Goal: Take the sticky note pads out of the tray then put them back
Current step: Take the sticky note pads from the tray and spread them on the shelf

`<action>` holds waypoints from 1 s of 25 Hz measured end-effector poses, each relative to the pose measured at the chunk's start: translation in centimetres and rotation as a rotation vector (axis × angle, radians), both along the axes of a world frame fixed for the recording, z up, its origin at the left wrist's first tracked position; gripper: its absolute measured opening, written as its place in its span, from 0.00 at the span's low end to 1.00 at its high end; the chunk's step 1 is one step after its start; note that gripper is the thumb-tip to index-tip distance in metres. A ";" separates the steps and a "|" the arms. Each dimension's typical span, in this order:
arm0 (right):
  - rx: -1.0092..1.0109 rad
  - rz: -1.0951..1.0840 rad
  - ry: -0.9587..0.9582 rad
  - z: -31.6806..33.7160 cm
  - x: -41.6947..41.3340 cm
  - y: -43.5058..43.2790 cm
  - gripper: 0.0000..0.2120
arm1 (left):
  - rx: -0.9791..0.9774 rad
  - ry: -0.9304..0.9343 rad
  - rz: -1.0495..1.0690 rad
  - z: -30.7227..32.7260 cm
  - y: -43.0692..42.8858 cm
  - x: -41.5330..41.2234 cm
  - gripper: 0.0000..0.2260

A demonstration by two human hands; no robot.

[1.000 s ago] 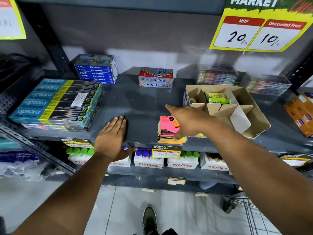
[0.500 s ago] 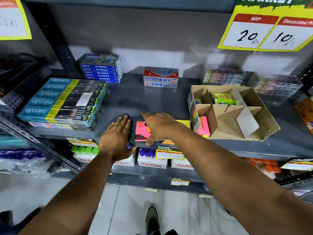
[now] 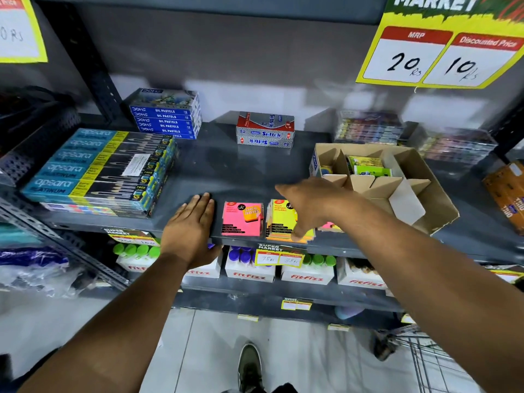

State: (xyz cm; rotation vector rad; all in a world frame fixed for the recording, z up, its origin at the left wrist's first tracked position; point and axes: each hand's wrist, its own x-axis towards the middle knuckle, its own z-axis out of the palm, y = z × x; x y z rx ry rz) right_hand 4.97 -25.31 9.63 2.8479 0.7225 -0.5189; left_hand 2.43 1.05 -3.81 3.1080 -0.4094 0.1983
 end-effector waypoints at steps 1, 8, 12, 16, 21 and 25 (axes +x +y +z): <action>-0.002 -0.003 0.007 -0.5 -0.3 -0.2 0.43 | -0.006 -0.007 0.001 0.1 -0.1 -0.1 0.43; 0.156 -0.046 0.079 1.5 0.7 0.3 0.48 | -0.011 -0.009 0.000 0.1 -0.1 0.0 0.43; 0.314 -0.036 -0.049 1.8 4.7 2.7 0.45 | 0.008 0.001 0.005 -0.2 0.1 0.2 0.43; 0.323 -0.031 0.006 -1.4 8.4 5.8 0.38 | 0.027 -0.001 -0.002 -0.4 0.2 0.3 0.44; 0.262 -0.002 0.028 -4.6 10.0 7.0 0.40 | 0.037 0.000 0.001 -0.4 0.2 0.4 0.44; 0.264 0.009 0.026 -5.1 10.4 7.3 0.41 | 0.031 0.013 0.002 -0.4 0.2 0.5 0.42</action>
